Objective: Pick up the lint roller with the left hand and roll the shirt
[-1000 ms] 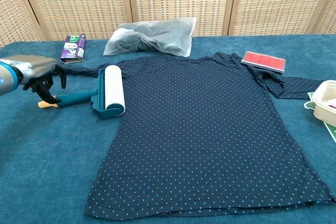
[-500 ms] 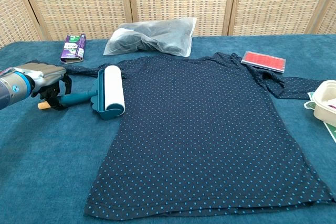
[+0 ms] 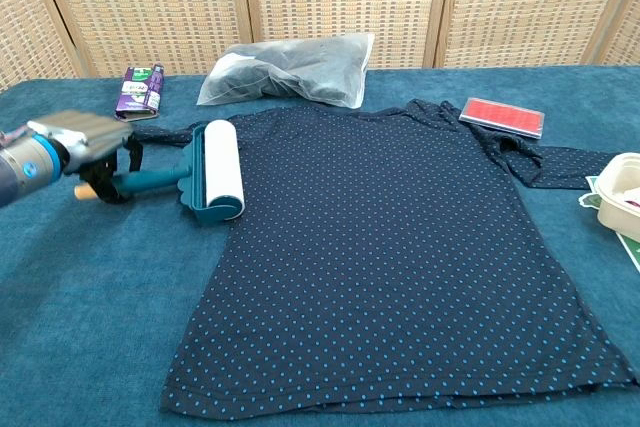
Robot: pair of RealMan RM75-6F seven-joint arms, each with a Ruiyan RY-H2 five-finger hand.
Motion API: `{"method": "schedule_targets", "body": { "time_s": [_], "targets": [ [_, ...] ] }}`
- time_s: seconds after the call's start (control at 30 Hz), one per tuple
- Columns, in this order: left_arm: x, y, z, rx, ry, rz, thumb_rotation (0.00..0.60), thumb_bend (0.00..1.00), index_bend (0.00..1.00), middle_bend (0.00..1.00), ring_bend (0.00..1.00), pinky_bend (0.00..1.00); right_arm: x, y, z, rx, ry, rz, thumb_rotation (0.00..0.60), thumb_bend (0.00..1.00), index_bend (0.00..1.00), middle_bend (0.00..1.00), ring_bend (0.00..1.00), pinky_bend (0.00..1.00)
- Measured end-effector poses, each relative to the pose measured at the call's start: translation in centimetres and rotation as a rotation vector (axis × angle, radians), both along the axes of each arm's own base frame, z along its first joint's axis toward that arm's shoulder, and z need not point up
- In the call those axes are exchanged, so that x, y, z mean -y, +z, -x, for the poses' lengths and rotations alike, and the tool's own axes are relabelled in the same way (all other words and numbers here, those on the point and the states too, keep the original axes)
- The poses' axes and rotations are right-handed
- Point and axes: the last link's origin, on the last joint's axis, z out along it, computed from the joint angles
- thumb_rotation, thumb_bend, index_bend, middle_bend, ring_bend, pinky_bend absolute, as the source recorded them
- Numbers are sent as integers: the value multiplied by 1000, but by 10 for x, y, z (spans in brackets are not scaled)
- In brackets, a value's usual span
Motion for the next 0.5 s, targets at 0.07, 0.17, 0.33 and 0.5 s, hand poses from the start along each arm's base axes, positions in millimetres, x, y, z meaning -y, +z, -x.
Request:
{"method": "schedule_targets", "body": {
  "time_s": [0.07, 0.17, 0.33, 0.5],
  "targets": [
    [-1, 10, -4, -13, -38, 5, 600, 638, 862, 812, 684, 671, -1, 1, -1, 3, 3, 2, 600, 141, 0, 0, 0, 0],
    [-5, 28, -8, -38, -83, 14, 600, 634, 869, 812, 684, 669, -1, 2, -1, 6, 4, 3, 600, 141, 0, 0, 0, 0],
    [-11, 49, -23, -83, -150, 49, 600, 635, 879, 812, 684, 666, -1, 3, 0, 6, 0, 4, 600, 141, 0, 0, 0, 0],
    [-16, 52, -38, -105, -155, 111, 600, 636, 880, 812, 684, 665, 1, 4, 1, 4, -10, 8, 600, 141, 0, 0, 0, 0]
  ]
}}
